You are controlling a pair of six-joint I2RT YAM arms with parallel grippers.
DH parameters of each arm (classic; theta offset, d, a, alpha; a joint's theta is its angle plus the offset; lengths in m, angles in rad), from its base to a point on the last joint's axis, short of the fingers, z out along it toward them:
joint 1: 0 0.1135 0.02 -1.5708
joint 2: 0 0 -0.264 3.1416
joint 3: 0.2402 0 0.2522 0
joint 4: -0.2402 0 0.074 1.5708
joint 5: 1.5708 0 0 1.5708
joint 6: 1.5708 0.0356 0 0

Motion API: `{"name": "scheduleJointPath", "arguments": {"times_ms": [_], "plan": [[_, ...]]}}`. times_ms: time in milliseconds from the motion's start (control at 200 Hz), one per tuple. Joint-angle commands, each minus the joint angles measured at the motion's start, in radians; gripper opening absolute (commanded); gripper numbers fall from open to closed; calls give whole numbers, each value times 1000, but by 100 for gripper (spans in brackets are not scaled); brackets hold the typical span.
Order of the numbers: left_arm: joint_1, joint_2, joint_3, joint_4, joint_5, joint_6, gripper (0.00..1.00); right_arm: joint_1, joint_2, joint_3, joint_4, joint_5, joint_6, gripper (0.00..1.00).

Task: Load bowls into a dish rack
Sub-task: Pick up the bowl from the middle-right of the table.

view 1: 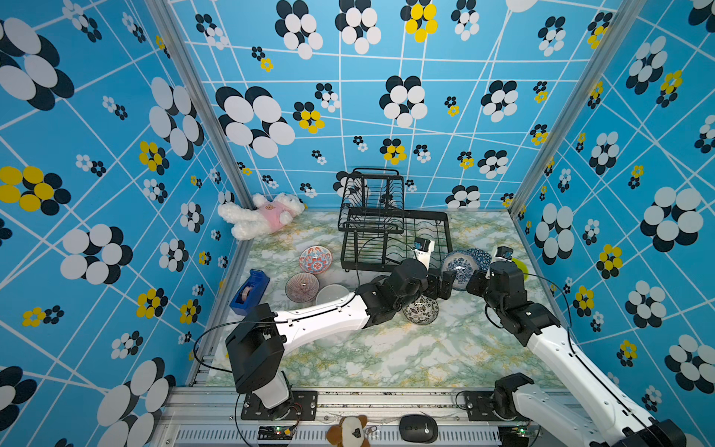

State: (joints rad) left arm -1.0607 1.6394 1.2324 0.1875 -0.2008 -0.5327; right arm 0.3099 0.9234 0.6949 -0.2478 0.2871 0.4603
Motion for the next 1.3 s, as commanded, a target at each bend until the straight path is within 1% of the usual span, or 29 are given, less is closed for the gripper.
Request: {"name": "scheduleJointPath", "arguments": {"times_ms": [0, 45, 140, 280, 325, 450, 555, 705, 720, 735, 785, 860, 960, 990, 1010, 1115, 1245, 1295], "plan": [[14, 23, 16, 9, 18, -91, 96, 29, 14, 40, 126, 68, -24, 0], [16, 26, 12, 21, 21, -111, 95, 41, 16, 38, 141, 82, -21, 0], [22, 35, 6, 28, 9, -155, 88, 53, 11, 34, 167, 109, -17, 0], [36, 66, 12, 43, 25, -201, 84, 59, -22, 25, 207, 101, -14, 0], [42, 82, 17, 50, 34, -216, 80, 60, -34, 21, 217, 99, -12, 0], [59, 127, 40, 85, 73, -243, 74, 66, -62, 12, 227, 78, -4, 0], [78, 166, 80, 87, 107, -263, 63, 74, -87, -14, 241, 76, 9, 0], [102, 202, 100, 128, 171, -301, 45, 77, -88, -31, 248, 78, 8, 0], [102, 204, 103, 130, 173, -302, 44, 78, -88, -33, 248, 78, 8, 0], [103, 205, 105, 131, 175, -303, 39, 78, -88, -34, 249, 78, 9, 0], [104, 208, 111, 134, 181, -306, 32, 80, -89, -48, 265, 78, 9, 0], [106, 209, 119, 136, 188, -312, 30, 82, -89, -63, 287, 84, 14, 0], [109, 239, 133, 163, 233, -316, 10, 83, -75, -67, 304, 80, 12, 0], [110, 247, 140, 171, 251, -317, 3, 83, -69, -66, 305, 77, 14, 0], [110, 253, 145, 176, 266, -317, 0, 83, -64, -66, 307, 77, 16, 0], [113, 283, 171, 196, 319, -325, 0, 83, -56, -67, 318, 71, 29, 0], [116, 287, 171, 231, 327, -329, 0, 84, -56, -61, 304, 77, 52, 0], [116, 280, 169, 239, 316, -319, 0, 84, -51, -49, 279, 80, 63, 2]]}}
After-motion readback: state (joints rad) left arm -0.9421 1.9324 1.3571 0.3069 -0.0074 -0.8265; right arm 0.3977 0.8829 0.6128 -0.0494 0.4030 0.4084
